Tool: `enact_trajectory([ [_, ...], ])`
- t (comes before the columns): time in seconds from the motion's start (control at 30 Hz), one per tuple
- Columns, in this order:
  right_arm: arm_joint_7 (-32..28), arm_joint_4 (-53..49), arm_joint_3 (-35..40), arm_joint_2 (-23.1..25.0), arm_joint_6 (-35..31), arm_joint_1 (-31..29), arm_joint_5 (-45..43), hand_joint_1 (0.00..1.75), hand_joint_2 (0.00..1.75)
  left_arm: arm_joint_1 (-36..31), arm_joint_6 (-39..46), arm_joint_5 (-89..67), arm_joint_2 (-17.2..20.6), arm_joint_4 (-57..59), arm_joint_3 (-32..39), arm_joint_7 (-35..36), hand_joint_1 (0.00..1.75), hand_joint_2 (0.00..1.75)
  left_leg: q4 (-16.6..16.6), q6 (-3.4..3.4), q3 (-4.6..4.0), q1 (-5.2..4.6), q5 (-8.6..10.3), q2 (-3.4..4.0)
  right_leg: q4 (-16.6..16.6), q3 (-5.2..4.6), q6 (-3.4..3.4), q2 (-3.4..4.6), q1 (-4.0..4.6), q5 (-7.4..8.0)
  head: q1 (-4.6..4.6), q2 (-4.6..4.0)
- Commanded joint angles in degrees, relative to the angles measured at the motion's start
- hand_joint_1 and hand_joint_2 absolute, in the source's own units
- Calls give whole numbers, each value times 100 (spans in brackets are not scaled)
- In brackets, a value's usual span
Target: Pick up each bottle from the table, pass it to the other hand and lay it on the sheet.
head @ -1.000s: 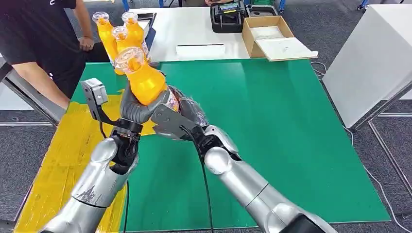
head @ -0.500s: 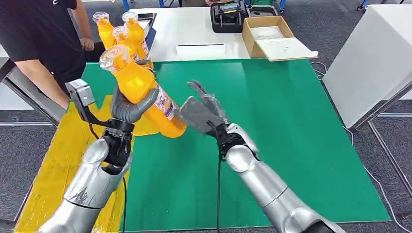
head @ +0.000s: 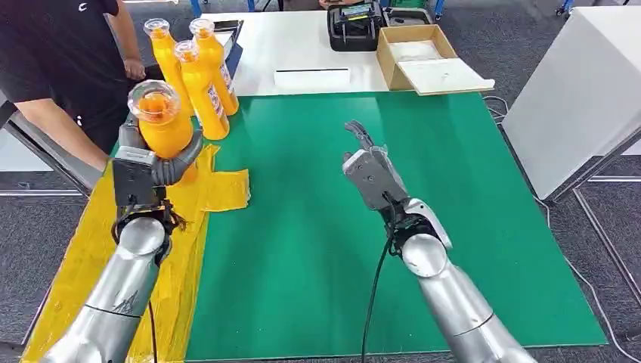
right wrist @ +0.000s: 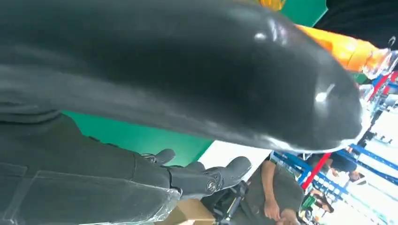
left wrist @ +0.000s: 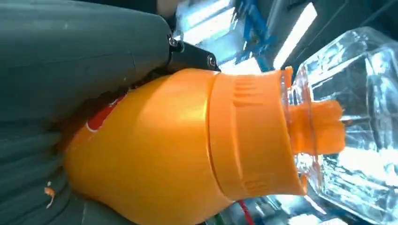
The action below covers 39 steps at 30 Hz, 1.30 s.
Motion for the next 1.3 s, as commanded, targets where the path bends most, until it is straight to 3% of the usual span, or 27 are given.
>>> enact_trajectory([
  [0.03,147,-442,-50,-260,219,-64,-189,0,0,-985,1184,-2708,256,2789,548,-120,175,175,2,-10,24,-8,-7,-6,9,23,2,-22,-6,-12,0,0],
  [0.13,120,-271,80,-270,308,-168,-337,0,0,-781,1184,-3894,126,2794,1246,-259,175,175,-4,-7,23,-7,-7,18,2,20,1,1,-5,-5,-2,0],
  [0.37,56,45,315,-236,322,-464,-578,0,0,-363,1184,-5400,41,3270,1446,-183,175,175,-1,-7,26,-9,-13,14,4,27,3,-3,-6,-11,0,0],
  [0.7,-303,540,488,-174,387,-676,-694,0,0,24,1184,-5727,184,4429,1299,3,175,175,-10,-11,51,-16,-20,26,-3,45,6,1,-11,-15,0,0],
  [0.77,-335,621,594,-182,394,-770,-729,0,0,87,1184,-6170,36,4646,1958,-276,175,175,-9,-5,19,-10,-10,18,-3,18,4,5,-8,-7,-2,0],
  [1.13,-448,934,646,-117,560,-990,-788,0,0,308,1184,-6023,-3,4715,1899,-304,175,175,-3,-8,23,-11,-14,5,2,22,5,-14,-7,-13,-2,0],
  [1.17,-422,961,646,-62,532,-1052,-795,0,0,298,1184,-5831,-13,4777,1577,-157,175,175,-2,-11,38,-16,-22,9,7,36,7,-14,-12,-20,0,0],
  [1.3,-474,1129,702,18,607,-1201,-793,0,0,576,1184,-5515,-110,4897,1479,-435,175,175,-9,-5,24,-14,-12,10,2,21,4,-2,-12,-9,0,0],
])
